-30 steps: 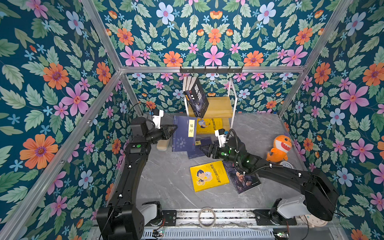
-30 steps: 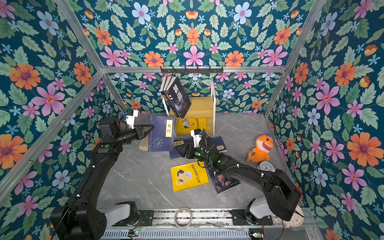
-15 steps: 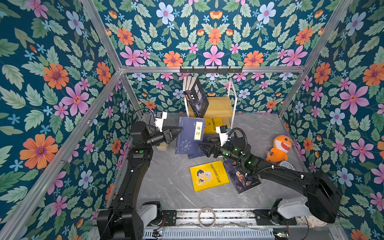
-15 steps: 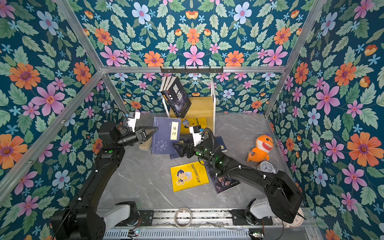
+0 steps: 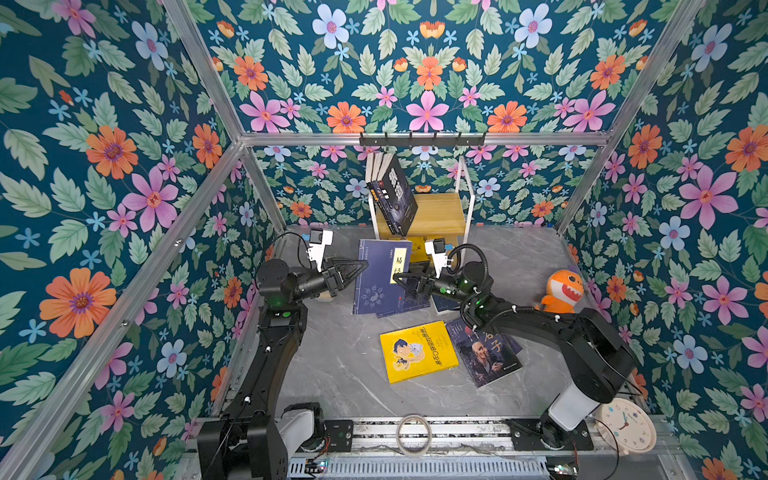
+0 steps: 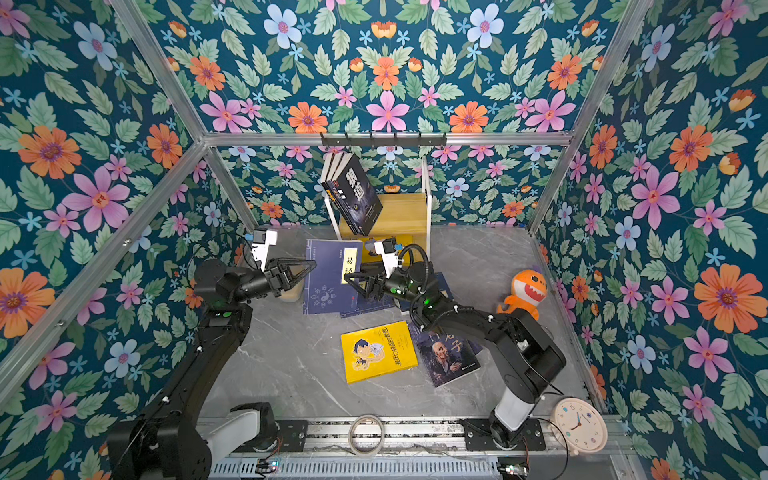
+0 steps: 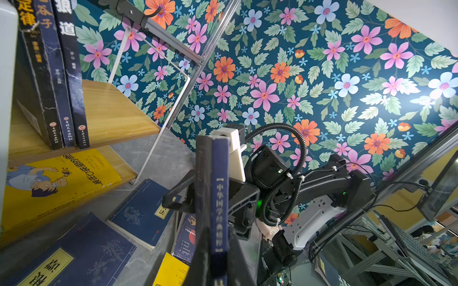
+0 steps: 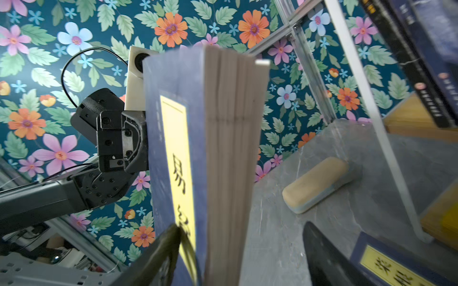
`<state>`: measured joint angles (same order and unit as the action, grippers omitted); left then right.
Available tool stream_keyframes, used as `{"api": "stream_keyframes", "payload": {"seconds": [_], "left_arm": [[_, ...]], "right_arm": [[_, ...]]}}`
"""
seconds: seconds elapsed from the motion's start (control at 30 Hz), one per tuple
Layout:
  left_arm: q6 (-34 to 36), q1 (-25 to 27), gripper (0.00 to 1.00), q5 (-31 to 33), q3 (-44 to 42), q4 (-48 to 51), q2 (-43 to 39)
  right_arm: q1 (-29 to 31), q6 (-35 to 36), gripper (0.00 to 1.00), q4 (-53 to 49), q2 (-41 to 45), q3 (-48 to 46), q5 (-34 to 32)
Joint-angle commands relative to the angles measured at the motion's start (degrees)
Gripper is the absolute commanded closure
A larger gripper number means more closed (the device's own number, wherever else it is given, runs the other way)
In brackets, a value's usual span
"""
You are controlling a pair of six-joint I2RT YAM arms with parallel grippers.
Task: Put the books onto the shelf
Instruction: 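Lift the blue book upright with the right gripper while the left gripper draws back, then swing the upright blue book toward the shelf with the right gripper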
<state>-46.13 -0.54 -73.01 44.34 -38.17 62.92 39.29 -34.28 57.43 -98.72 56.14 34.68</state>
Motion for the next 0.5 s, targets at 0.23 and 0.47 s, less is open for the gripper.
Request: {"api": "stream_keyframes", "payload": {"seconds": [0.23, 0.47], "left_arm": [[1.9, -0.3, 1.00, 1.2, 0.2, -0.9, 0.7], [11.7, -0.9, 0.59, 2.8, 3.1, 11.7, 1.1]], "right_arm": [[-1.2, -9.7, 1.00, 15.8, -6.3, 3.8, 12.3], [-2.2, -7.4, 1.00, 12.2, -3.2, 1.6, 13.2]]}}
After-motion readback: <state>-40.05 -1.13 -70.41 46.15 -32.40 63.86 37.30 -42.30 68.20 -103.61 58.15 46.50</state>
